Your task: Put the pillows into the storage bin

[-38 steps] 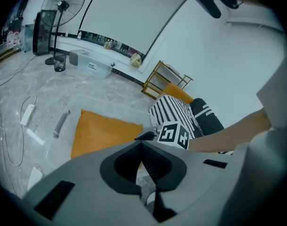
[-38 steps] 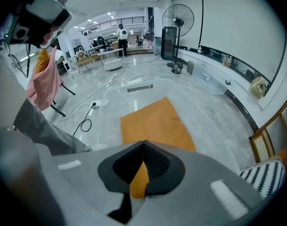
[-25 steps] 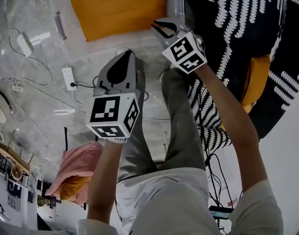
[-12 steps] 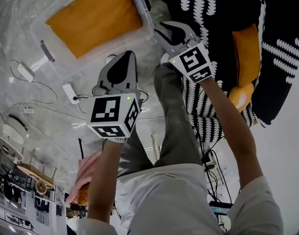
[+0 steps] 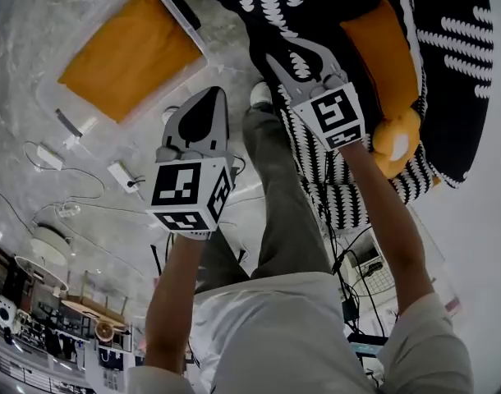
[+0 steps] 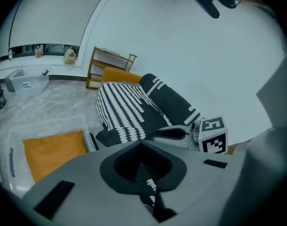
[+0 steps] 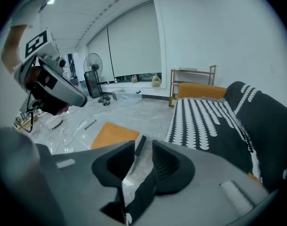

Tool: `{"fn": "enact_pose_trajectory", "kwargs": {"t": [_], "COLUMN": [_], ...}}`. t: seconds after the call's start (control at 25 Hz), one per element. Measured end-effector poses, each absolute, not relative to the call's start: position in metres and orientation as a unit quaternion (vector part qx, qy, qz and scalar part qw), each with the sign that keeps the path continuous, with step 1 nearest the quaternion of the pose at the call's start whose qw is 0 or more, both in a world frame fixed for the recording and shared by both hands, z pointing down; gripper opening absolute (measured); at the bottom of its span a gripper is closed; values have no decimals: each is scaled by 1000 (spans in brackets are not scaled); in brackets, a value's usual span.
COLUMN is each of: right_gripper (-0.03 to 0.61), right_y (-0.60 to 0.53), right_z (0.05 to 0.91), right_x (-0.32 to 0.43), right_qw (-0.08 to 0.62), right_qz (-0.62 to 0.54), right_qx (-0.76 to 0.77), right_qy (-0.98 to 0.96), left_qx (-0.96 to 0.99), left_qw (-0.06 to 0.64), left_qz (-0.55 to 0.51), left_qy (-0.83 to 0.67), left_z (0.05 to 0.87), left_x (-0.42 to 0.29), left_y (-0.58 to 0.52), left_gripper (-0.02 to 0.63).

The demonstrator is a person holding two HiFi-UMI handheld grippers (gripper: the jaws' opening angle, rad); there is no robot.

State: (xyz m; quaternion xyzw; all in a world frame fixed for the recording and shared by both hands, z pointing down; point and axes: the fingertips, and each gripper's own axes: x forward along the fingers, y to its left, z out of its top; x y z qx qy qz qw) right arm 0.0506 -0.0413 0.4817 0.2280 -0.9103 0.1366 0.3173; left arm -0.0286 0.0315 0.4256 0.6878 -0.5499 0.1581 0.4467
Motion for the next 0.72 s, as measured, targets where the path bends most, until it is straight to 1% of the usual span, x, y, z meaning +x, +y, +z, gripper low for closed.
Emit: {"fn": "enact_pose_trajectory", "kwargs": {"t": [0.04, 0.12, 0.36, 0.44, 0.52, 0.72], "right_gripper": [130, 161, 224, 275, 301, 312], "right_y": [-46, -56, -77, -84, -90, -96], "right_z": [481, 479, 481, 484, 488, 501], "right_x": [63, 88, 168, 199, 231, 295], "right_qw": [318, 318, 322, 330, 338, 357], "right_qz": [137, 136, 145, 143, 140, 149], "right_qx": [240, 267, 331, 357, 381, 414], "right_qy": [-907, -900, -875, -862, -849, -824], "left_qx": [692, 700, 716, 721, 725, 734], "left_qw": [445, 440, 432, 429, 427, 425], "left_qz": [161, 167, 182, 187, 192, 208], "left_qy": [-545, -537, -517, -511, -505, -487], "left_z": [424, 423, 420, 419, 419, 420], "left_x": [-20, -5, 45, 61, 76, 110], "left_y": [27, 17, -5, -10, -15, -25], "left_gripper": [9, 9, 9, 9, 9, 9]}}
